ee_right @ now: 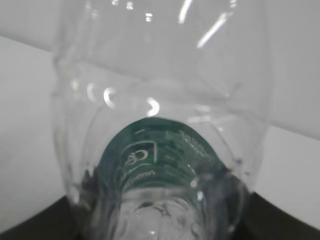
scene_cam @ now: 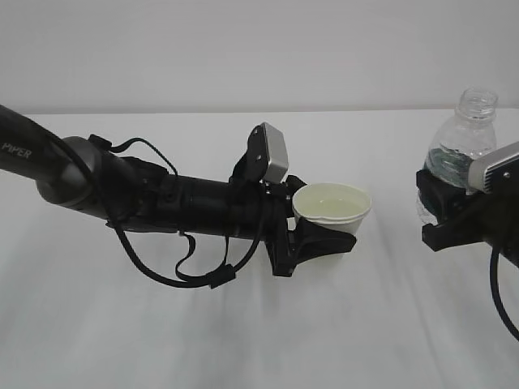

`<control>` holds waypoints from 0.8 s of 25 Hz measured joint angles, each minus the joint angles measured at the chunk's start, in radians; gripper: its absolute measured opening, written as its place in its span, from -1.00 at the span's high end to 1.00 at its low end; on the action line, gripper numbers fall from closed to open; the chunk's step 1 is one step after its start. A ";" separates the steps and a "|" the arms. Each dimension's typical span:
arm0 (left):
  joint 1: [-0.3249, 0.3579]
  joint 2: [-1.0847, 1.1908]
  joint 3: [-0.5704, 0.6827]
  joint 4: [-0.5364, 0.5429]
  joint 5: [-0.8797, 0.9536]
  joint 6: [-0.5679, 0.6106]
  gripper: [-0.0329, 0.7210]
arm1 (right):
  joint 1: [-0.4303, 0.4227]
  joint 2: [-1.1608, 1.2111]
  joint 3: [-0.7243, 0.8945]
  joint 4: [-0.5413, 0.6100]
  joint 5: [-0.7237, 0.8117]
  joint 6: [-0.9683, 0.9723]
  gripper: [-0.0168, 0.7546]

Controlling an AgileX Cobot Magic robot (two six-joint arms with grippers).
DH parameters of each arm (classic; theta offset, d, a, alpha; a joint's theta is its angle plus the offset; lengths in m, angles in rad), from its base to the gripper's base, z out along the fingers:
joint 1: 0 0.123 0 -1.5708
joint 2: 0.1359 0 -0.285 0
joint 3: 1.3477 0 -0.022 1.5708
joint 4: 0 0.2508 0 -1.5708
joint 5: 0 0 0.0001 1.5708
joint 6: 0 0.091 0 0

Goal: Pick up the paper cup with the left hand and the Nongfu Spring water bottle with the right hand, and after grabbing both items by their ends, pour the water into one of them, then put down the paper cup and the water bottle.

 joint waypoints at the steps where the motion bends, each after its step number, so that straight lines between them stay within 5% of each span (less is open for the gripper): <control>1: 0.006 0.000 0.000 0.001 0.000 0.000 -0.24 | 0.000 0.012 -0.007 -0.004 0.000 0.016 -0.02; 20: 0.066 0.000 0.000 0.028 -0.011 0.000 -0.23 | 0.000 0.244 -0.184 -0.078 -0.001 0.203 -0.02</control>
